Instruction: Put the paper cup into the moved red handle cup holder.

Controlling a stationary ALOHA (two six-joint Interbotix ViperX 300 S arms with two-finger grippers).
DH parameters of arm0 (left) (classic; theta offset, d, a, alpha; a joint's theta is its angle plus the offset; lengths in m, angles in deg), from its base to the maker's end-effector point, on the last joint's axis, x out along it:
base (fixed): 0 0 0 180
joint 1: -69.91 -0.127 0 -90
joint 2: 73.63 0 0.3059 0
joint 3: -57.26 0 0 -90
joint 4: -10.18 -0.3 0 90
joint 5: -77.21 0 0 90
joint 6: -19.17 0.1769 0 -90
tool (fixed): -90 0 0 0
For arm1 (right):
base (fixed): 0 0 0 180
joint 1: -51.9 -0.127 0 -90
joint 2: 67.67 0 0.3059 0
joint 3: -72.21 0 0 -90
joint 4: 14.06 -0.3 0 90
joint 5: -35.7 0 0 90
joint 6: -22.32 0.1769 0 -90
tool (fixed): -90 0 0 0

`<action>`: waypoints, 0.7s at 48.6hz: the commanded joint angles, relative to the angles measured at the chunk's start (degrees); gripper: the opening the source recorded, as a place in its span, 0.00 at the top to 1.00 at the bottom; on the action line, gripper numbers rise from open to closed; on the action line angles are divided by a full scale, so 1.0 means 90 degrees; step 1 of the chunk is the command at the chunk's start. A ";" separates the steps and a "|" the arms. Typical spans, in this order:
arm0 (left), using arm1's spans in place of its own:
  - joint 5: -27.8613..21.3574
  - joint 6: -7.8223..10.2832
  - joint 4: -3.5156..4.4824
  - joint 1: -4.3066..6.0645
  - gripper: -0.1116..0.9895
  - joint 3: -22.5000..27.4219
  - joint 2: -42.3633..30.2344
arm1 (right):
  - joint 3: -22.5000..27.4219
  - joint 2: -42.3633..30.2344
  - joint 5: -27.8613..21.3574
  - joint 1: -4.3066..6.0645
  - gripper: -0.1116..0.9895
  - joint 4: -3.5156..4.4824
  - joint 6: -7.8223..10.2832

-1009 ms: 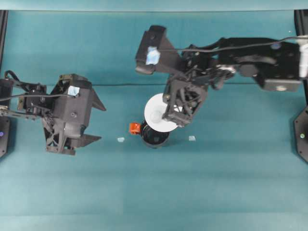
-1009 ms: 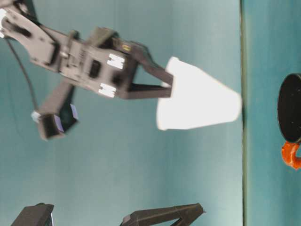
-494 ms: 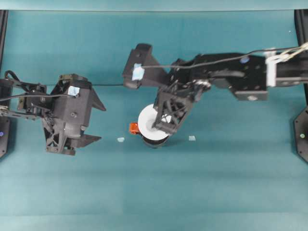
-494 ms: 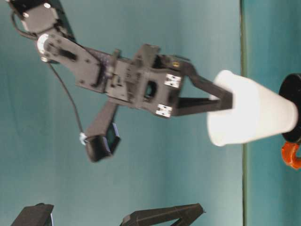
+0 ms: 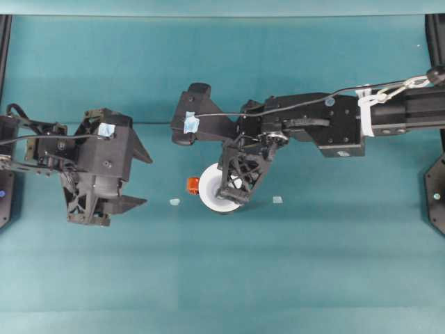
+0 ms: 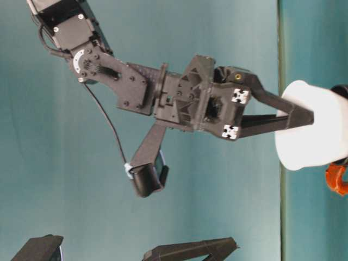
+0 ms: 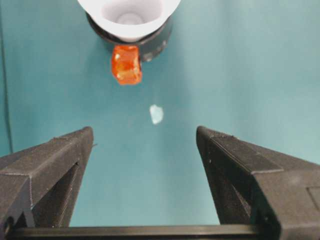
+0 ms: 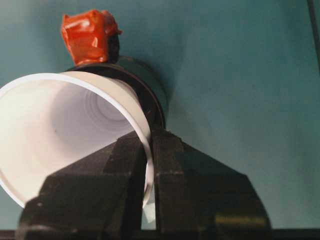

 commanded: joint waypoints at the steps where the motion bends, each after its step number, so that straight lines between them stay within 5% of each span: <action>1: 0.0059 -0.0010 -0.0010 0.0029 0.09 0.0137 0.0068 | -0.0029 0.0049 0.0020 -0.0039 0.97 0.0000 0.0029; 34: 0.0059 0.0010 0.0000 0.0068 0.09 0.0127 0.0088 | -0.0098 0.0078 0.0254 -0.0078 0.96 -0.0029 0.0010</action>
